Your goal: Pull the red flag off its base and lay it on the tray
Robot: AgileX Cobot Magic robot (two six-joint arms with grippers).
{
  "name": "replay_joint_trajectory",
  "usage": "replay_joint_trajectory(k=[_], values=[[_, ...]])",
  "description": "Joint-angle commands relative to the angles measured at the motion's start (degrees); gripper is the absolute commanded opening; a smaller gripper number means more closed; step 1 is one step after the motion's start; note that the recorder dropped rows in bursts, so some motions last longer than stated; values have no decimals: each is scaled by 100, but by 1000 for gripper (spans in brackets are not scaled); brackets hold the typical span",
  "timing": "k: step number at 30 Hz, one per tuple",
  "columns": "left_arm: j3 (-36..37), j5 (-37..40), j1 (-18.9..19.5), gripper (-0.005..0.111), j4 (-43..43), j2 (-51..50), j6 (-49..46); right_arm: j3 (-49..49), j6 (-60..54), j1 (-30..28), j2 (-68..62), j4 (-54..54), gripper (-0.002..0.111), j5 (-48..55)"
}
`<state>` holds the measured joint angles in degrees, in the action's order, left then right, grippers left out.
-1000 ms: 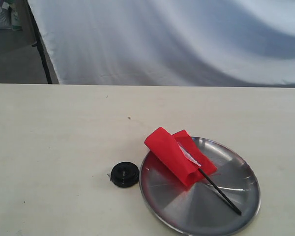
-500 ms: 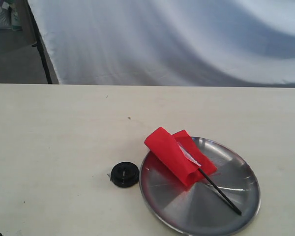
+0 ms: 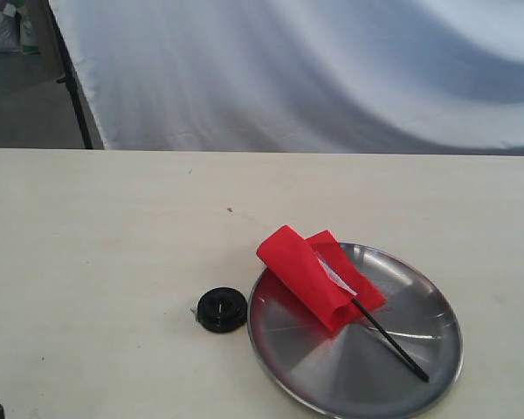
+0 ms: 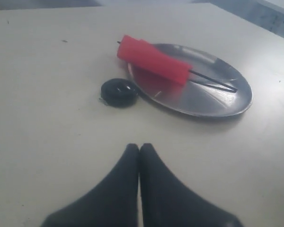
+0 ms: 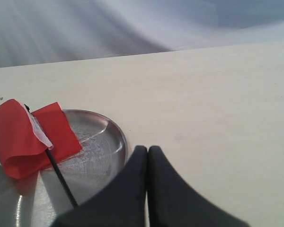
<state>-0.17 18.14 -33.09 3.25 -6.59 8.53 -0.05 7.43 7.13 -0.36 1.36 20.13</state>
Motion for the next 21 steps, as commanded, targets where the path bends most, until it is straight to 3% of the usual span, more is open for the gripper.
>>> replay_joint_trajectory(k=[1,14,18,19,21], values=[[17,-140,-18,0,-260,-3,72,5,-10,-12,36,26,0,-16],[17,-140,-18,0,-259,72,72,5,-10,-12,36,26,0,-15],[17,-129,736,0,-259,492,72,5,-10,-12,36,26,0,-29],[17,-119,1229,0,-259,624,82,5,-10,-12,36,26,0,-29],[17,-119,1857,0,-259,659,82,5,-10,-12,36,26,0,-29]])
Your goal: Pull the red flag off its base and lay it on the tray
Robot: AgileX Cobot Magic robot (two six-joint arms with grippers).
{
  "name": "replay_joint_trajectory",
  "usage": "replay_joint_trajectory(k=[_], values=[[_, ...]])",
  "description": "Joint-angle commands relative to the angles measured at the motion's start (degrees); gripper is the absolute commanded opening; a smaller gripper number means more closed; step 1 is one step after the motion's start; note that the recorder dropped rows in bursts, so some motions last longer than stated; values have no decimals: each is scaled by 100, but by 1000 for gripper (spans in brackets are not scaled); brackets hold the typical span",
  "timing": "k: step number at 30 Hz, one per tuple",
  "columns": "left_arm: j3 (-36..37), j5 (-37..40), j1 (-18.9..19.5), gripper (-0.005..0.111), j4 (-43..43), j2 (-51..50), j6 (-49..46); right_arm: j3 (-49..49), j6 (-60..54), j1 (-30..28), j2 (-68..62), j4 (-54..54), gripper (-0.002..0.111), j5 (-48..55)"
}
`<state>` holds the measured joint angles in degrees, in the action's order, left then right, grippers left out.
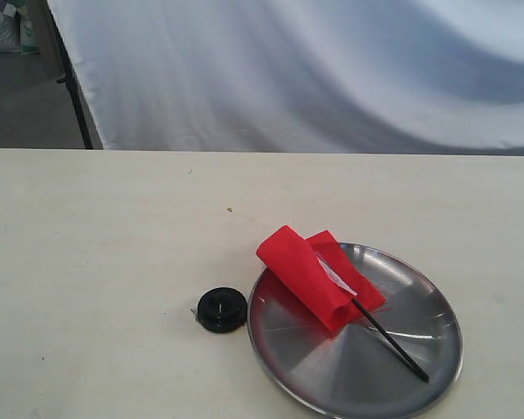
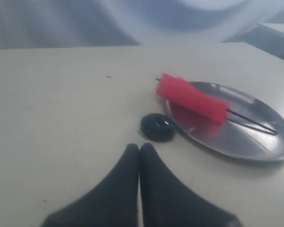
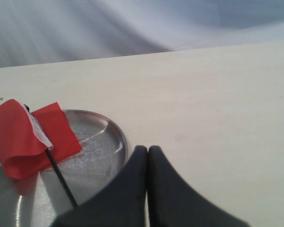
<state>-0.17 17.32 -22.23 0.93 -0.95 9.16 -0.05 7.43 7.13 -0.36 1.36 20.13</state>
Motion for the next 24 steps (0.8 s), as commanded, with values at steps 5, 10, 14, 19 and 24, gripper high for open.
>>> replay_joint_trajectory(k=[5,10,14,19,24], values=[[17,-38,2361,0,-27,95,19,5,-10,-12,36,26,0,-29],[17,-38,2833,0,-27,95,8,5,-10,-12,36,26,0,-29],[17,-38,2833,0,-27,95,8,5,-10,-12,36,26,0,-29],[17,-38,2834,0,-27,95,8,5,-10,-12,36,26,0,-29],[17,-38,2834,0,-27,95,8,5,-10,-12,36,26,0,-29]])
